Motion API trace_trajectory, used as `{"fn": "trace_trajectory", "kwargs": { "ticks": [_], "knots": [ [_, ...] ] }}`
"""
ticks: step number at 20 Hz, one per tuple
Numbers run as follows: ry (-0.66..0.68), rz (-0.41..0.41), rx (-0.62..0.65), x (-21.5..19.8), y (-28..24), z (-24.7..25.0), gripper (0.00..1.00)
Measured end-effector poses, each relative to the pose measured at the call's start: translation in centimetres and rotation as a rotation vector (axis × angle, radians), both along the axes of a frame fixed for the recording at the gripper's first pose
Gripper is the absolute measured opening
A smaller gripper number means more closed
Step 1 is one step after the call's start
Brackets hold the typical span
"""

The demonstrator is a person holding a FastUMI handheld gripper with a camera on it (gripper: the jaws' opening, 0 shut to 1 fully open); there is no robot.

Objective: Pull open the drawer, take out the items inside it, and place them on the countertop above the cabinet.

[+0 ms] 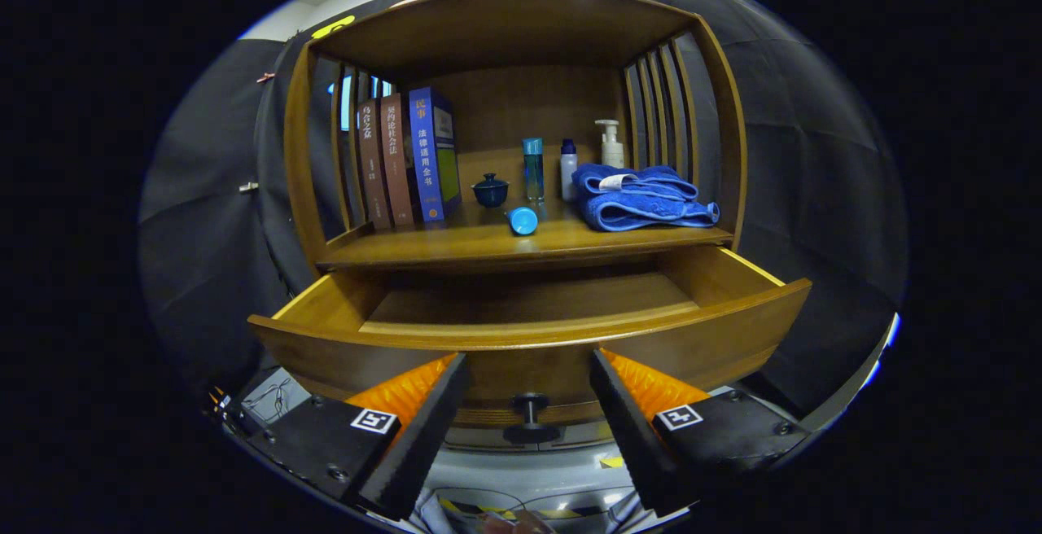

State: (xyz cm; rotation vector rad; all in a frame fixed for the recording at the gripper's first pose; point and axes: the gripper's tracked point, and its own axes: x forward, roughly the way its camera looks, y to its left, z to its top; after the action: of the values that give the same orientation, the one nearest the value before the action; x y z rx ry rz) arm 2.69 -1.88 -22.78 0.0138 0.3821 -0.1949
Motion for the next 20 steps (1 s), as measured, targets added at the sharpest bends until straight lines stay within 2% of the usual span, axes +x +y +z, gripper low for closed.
{"fn": "trace_trajectory", "kwargs": {
  "ticks": [10,20],
  "knots": [
    [0.004,-0.001,-0.009,8.6,-1.1,-1.6,1.00],
    [0.003,-0.003,-0.012,11.1,-1.3,-2.1,1.00]
  ]
}}
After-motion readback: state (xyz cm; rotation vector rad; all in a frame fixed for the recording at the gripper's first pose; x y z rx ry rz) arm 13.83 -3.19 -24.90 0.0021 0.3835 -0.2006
